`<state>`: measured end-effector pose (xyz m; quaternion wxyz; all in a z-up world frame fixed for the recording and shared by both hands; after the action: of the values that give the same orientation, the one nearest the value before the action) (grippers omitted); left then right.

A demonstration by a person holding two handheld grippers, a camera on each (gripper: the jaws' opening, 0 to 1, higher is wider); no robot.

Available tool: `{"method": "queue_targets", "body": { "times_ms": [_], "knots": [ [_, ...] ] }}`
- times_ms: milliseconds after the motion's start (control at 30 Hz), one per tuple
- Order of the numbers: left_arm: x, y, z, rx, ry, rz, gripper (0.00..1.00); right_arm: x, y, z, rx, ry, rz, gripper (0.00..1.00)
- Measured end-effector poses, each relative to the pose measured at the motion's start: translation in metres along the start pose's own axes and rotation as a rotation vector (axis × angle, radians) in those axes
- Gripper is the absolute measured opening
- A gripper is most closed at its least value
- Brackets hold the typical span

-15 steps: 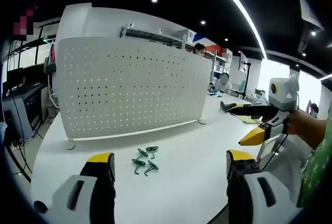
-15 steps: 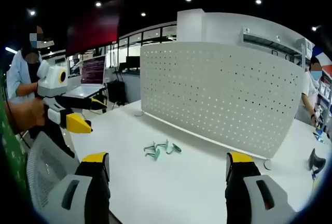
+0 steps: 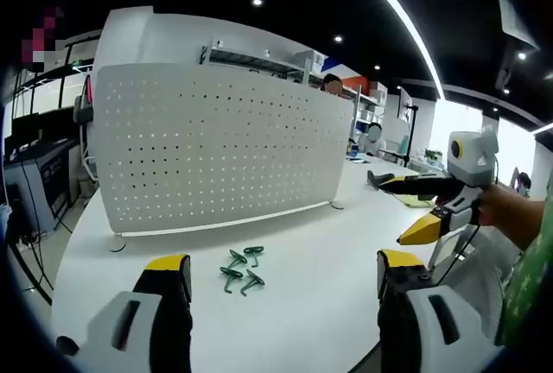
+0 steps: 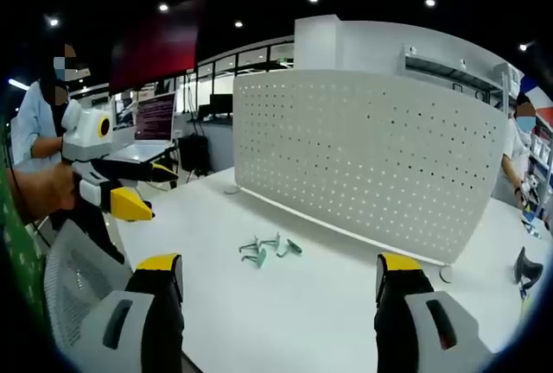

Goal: Insert the hook assembly into the mounting plate slot until the hook locks in place.

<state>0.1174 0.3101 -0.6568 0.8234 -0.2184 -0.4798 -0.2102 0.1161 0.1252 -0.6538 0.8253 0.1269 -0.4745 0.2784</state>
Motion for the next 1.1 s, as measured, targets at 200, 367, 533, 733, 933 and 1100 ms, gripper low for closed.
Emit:
{"method": "queue_targets", "body": {
  "times_ms": [200,367,533,733,933,1100],
  "knots": [
    [0.0005,-0.0009,-0.0005,0.0,-0.001,0.0,0.91,-0.0009,-0.001,-0.0001,-0.001,0.002,-0.002,0.94],
    [0.0,-0.0026,-0.0013,-0.003,-0.001,0.001,0.91,-0.0012,-0.0021,-0.0012,0.001,0.006,0.0,0.93],
    [0.0002,-0.0025,-0.0022,-0.003,-0.003,0.006,0.91,0.0007,-0.0031,-0.0021,0.002,0.004,0.003,0.93],
    [0.0002,-0.0027,-0.0031,-0.004,-0.005,0.007,0.91,0.0017,-0.0056,-0.004,0.002,0.009,0.01,0.92],
    [-0.0005,-0.0021,-0.0033,-0.004,-0.003,0.007,0.91,0.004,-0.0049,-0.0044,0.006,0.005,0.016,0.92],
    [-0.0007,-0.0027,-0.0036,-0.006,-0.001,0.006,0.91,0.002,-0.0059,-0.0061,0.008,0.015,0.018,0.91]
  ]
}}
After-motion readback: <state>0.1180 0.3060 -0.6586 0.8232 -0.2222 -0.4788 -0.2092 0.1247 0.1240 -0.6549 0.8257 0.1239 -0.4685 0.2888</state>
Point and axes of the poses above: the point that each gripper's makers call its tool centre point, and the gripper's own axes: z roughly backward along the fingers, y roughly to its left, x roughly out of its top, the point moved 2 cm from there along z, roughly backward along the fingers, and after that the axes turned 10 degrees about y, right-handed, at the moved point
